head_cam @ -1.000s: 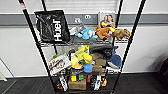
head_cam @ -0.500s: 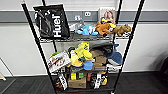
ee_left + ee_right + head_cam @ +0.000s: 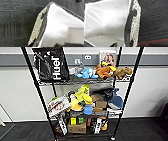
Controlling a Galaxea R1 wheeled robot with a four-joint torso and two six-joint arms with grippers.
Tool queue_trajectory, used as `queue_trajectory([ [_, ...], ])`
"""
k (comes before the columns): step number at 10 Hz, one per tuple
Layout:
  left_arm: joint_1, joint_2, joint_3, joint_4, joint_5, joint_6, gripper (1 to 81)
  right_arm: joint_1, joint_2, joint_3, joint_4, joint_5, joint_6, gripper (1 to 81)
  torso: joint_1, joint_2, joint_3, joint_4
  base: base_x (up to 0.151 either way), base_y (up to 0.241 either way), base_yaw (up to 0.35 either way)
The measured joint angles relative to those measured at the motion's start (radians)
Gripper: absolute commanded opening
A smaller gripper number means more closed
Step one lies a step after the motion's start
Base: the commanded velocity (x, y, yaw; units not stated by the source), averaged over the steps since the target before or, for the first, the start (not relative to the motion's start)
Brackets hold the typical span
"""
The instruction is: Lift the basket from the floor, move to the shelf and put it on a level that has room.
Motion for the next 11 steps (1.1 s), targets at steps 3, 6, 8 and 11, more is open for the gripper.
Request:
queue_trajectory([
  [3,-0.009,0.034,-0.051,0.0,-0.01,0.0,81.1,0.007,0.001,-0.002,0.001,-0.002,0.008,81.1,0.002,-0.003,0.0,0.0,0.0,0.0,0.0],
  [6,-0.024,0.036,-0.103,0.0,-0.015,0.0,81.1,0.029,0.007,-0.002,0.009,-0.001,0.012,81.1,0.002,-0.004,-0.001,0.0,0.0,0.0,0.0],
  [8,-0.024,0.036,-0.114,0.0,-0.016,0.0,81.1,0.039,0.008,-0.008,0.011,-0.004,0.014,81.1,0.022,-0.036,-0.001,0.0,0.0,0.0,0.0],
  [11,-0.02,0.037,-0.114,0.0,-0.016,0.0,81.1,0.053,0.013,-0.011,0.027,-0.009,0.015,81.1,0.07,-0.113,-0.001,0.0,0.0,0.0,0.0],
])
